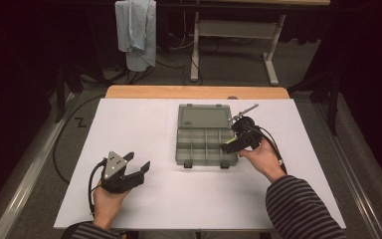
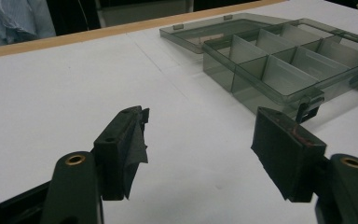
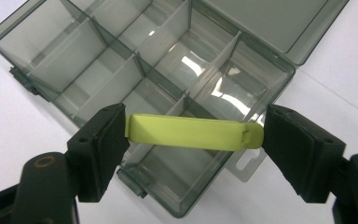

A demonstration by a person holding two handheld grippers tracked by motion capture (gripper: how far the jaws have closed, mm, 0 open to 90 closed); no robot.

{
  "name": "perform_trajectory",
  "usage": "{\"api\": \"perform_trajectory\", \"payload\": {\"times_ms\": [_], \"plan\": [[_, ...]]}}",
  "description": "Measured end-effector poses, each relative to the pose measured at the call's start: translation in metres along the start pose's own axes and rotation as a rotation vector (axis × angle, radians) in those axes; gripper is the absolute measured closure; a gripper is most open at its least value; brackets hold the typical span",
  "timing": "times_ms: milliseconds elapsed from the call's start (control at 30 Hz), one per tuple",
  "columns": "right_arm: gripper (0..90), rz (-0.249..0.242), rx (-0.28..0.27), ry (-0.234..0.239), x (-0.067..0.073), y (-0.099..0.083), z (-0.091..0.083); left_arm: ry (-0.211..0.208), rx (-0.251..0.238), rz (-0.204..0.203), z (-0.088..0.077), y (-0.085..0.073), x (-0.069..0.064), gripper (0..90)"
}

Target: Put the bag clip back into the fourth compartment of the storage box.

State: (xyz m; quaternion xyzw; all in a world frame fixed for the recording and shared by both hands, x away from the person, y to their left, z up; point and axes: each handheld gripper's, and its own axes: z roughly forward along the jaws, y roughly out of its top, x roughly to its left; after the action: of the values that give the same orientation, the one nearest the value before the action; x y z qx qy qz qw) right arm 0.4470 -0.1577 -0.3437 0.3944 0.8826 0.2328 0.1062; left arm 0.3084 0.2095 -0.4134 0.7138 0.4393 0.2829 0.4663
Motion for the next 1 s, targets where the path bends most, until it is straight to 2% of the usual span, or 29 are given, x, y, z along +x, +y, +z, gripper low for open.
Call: {"api": "perform_trajectory", "payload": {"times_ms": [600, 1000], "plan": [[24.7, 0.016, 0.001, -0.006, -0.013, 0.011, 0.009, -0.001, 0.000, -0.001, 0.000, 0.000, 0.000, 34.2], [24.6, 0.014, 0.030, -0.025, -0.019, 0.021, 0.017, -0.003, 0.000, -0.005, 0.000, 0.000, 0.001, 34.2]]}}
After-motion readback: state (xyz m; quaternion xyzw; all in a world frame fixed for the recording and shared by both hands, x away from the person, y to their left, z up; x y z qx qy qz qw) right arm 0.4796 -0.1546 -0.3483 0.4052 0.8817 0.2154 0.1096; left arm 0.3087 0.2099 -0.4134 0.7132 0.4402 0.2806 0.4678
